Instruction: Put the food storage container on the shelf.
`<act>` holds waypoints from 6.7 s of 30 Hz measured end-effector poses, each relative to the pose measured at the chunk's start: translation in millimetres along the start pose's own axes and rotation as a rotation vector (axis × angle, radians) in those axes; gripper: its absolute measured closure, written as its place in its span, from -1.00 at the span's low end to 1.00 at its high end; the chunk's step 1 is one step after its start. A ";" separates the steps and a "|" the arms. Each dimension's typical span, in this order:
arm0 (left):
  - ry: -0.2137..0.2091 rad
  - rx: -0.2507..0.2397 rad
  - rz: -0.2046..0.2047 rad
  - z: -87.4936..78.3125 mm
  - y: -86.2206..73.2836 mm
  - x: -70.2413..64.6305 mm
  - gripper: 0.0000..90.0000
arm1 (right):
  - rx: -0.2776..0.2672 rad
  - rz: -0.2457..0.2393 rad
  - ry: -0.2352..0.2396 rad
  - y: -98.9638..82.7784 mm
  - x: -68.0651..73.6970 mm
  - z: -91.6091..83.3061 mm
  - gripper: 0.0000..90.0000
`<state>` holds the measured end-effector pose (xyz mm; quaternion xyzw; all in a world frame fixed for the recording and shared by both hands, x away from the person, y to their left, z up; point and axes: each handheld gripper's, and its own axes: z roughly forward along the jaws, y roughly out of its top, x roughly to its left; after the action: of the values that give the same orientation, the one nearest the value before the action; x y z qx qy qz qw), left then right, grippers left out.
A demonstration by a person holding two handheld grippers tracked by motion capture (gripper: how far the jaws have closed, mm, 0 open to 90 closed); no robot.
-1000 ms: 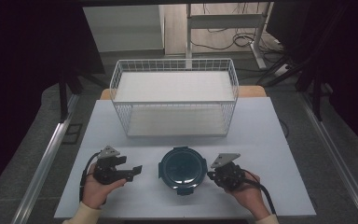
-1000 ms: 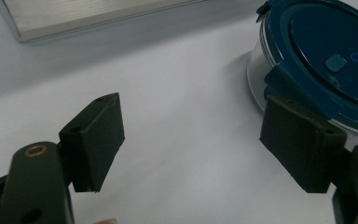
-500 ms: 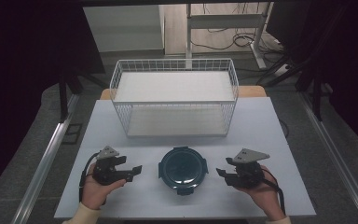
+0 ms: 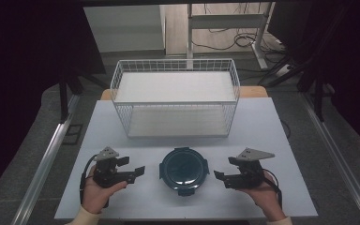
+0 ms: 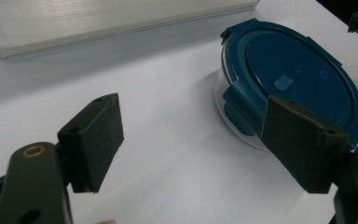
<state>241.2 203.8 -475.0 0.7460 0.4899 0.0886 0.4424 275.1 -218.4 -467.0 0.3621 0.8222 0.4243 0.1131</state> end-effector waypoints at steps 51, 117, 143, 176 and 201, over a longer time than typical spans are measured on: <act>-0.351 0.166 -0.349 77.8 -1.8 -14.8 -0.61 | 0.135 0.418 0.252 16.2 -2.4 68.4 -0.69; -0.301 0.048 -0.257 38.3 22.3 -43.6 -0.11 | 0.005 0.390 0.342 34.4 11.4 29.5 -0.07; -0.294 -0.046 -0.173 2.3 100.0 -38.7 -0.10 | -0.091 0.297 0.329 114.6 7.6 4.4 -0.06; -0.274 -0.110 -0.117 -18.8 193.0 -21.2 -0.09 | -0.175 0.283 0.338 197.7 -15.7 -1.8 -0.05; -0.311 -0.109 -0.142 -5.8 239.3 12.4 -0.09 | -0.131 0.281 0.313 250.9 -37.2 11.8 -0.05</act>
<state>400.3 186.4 -296.6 0.6890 0.4614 -0.0330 0.5579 432.8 -142.1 -283.1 0.3946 0.7418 0.5396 -0.0529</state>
